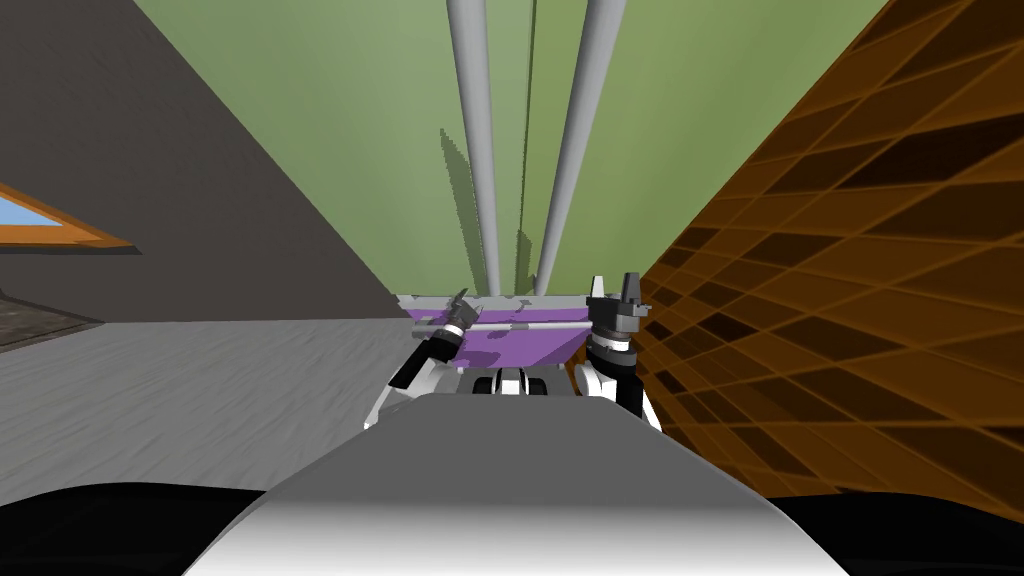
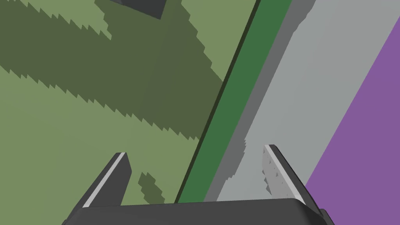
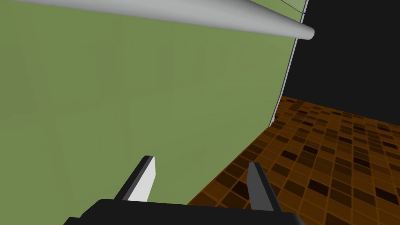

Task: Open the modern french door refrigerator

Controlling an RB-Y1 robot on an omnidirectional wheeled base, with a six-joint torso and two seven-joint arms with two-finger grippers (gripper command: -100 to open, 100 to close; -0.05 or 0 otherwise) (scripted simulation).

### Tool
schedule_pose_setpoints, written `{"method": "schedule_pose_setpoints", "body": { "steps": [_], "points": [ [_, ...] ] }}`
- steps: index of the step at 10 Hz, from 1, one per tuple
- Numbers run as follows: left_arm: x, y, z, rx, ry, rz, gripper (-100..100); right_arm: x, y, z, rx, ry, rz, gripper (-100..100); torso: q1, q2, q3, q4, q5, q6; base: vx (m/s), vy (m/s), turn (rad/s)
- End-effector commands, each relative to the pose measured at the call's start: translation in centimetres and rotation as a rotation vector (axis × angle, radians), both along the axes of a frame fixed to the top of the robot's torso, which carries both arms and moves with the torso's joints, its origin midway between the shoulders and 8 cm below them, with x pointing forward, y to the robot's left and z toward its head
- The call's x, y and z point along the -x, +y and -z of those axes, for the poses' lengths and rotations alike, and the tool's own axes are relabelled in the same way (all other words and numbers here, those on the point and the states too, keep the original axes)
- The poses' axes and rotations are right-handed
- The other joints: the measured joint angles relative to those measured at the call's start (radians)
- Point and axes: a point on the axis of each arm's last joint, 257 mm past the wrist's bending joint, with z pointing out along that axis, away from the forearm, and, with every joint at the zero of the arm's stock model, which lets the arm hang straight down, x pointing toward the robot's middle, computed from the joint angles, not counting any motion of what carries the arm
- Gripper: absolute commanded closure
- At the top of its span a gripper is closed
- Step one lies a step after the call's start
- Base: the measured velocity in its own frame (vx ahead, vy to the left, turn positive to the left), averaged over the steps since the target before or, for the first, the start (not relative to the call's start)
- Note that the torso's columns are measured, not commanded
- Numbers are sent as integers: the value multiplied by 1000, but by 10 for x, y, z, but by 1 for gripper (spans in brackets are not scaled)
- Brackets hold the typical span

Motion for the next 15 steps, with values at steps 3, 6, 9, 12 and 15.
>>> {"method": "schedule_pose_setpoints", "body": {
  "steps": [3, 6, 9, 12, 15],
  "points": [
    [3, -24, 12, 70, 100, 60, -100, 0, 0, 0, 0, 0, 0, 0, -1, 0, 0, 0, 0, 0, 3, -37, 29],
    [8, -42, 15, 129, 161, 101, -100, 0, 0, 0, 0, 0, 0, 0, 0, 0, 0, 0, 0, 0, 6, -37, 30],
    [13, -59, 2, 208, 187, 133, -100, 0, 0, 0, 0, 0, 0, 0, 0, 0, 0, 0, 0, 0, 3, -35, 28],
    [19, -67, -36, 312, 149, 147, -100, 0, 0, 0, 0, 0, 0, 0, -1, 0, 0, 0, 0, 0, 2, -29, 18],
    [20, -67, -51, 350, 123, 146, -100, 0, 0, 0, 0, 0, 0, 0, 0, 0, 0, 0, 0, 0, 1, -7, 4]
  ]
}}
